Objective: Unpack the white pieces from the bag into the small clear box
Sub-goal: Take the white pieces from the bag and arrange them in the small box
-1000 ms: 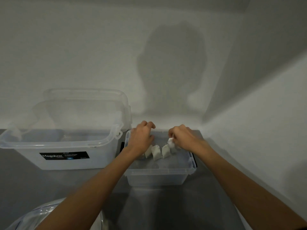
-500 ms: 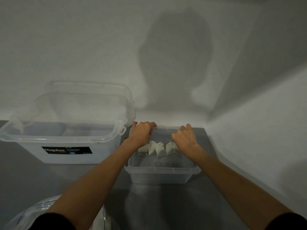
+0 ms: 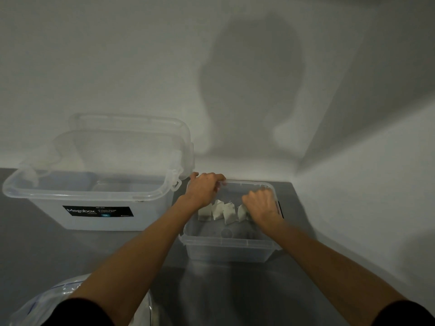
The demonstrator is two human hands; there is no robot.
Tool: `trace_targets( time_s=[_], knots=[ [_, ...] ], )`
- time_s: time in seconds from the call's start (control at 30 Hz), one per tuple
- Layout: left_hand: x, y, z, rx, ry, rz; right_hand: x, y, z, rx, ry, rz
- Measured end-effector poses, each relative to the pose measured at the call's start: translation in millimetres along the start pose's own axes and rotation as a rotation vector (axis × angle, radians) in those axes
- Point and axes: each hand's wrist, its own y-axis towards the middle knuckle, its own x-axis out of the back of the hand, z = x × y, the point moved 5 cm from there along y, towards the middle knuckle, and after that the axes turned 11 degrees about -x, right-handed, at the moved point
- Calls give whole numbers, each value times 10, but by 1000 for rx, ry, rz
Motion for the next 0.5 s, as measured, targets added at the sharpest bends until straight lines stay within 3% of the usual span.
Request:
trace_targets(
  time_s=[0.5],
  knots=[
    [86,-28,-78,-2,26,95,174,-78,-114,-34,55,-21]
  ],
)
